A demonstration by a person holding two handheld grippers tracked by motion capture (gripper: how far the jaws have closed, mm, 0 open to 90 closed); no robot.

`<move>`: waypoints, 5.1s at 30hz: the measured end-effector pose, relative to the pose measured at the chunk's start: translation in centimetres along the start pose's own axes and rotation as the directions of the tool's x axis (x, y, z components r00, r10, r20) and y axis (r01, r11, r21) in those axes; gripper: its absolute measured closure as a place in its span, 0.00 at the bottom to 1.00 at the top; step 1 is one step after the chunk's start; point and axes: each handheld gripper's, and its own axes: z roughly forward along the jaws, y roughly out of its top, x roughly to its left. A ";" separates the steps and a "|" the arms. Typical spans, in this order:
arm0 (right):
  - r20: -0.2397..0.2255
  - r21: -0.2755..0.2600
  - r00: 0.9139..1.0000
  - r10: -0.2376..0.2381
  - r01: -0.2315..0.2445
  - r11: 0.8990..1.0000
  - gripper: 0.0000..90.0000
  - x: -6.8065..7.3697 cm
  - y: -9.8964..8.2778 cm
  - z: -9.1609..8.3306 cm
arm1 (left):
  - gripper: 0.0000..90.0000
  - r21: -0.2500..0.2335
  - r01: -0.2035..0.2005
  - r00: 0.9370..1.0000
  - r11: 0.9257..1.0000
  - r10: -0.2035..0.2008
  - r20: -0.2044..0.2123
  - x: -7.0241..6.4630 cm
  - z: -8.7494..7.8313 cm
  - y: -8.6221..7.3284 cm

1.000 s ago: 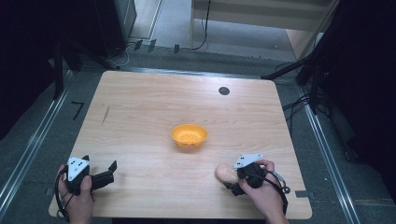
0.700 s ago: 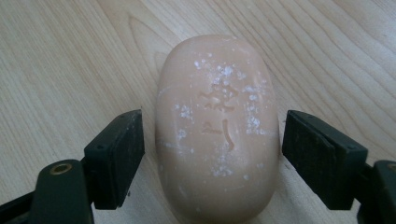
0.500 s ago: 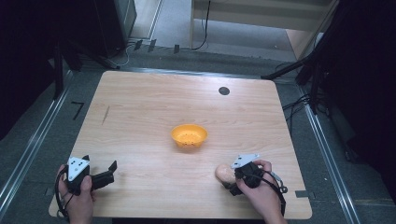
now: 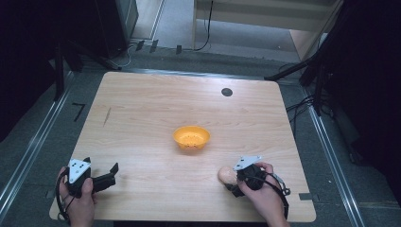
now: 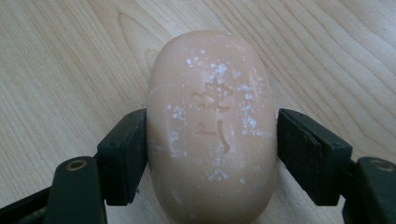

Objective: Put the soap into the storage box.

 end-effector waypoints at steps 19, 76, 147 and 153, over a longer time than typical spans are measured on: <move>0.005 0.010 0.999 -0.043 0.042 0.999 0.37 0.1 0.4 -0.2 | 0.00 -0.001 0.003 1.000 1.000 -0.003 0.002 0.0 0.0 0.0; -0.082 -0.028 0.957 -0.278 0.277 0.960 0.37 -2.9 8.1 -2.6 | 0.00 0.001 0.013 1.000 1.000 -0.013 0.009 0.1 0.1 0.0; -0.205 -0.063 0.857 -0.473 0.471 0.880 0.37 -4.8 18.2 0.7 | 0.00 0.000 0.015 1.000 1.000 -0.015 0.017 0.1 0.1 0.0; -0.217 -0.064 0.852 -0.476 0.475 0.878 0.37 -4.7 18.7 1.4 | 0.00 0.000 0.015 1.000 1.000 -0.015 0.015 0.1 0.1 0.0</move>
